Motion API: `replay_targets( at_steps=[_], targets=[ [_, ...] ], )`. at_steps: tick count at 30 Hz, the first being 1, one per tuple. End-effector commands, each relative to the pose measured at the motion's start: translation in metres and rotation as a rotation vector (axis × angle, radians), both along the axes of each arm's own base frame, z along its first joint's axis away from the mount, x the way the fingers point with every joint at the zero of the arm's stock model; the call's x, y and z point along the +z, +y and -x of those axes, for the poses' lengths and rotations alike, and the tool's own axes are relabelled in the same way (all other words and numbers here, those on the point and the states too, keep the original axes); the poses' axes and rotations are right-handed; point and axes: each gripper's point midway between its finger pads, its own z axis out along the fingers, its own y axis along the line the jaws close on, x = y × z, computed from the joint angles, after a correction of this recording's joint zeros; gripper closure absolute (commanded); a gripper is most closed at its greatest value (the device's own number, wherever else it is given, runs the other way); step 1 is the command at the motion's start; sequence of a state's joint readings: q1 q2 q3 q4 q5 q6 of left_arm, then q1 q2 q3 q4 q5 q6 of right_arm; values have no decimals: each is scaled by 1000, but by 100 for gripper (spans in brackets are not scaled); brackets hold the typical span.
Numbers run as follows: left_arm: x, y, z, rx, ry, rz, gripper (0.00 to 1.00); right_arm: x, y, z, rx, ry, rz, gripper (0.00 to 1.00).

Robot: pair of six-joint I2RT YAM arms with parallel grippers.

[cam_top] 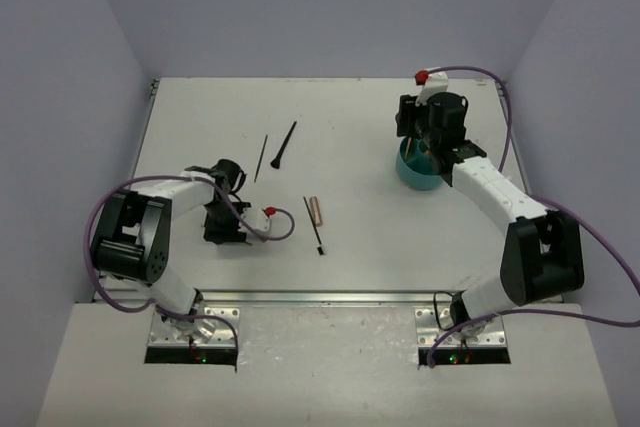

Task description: Organize the makeup

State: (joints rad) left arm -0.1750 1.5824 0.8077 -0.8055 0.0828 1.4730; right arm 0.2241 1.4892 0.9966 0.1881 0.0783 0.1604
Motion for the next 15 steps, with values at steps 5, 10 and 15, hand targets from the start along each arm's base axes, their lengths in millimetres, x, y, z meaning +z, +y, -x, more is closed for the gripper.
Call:
replay_targets(
  at_steps=[5,10,15],
  targets=[
    [-25,-12,14,45,50,28,94,7,-3,7,-3,-14,-10,48],
    [-31,-2,46,-15,104,2,100,1,-9,9,-41,2,-10,48],
    [-30,1,56,-28,111,1,100,-1,-8,9,-40,10,-20,48]
  ],
)
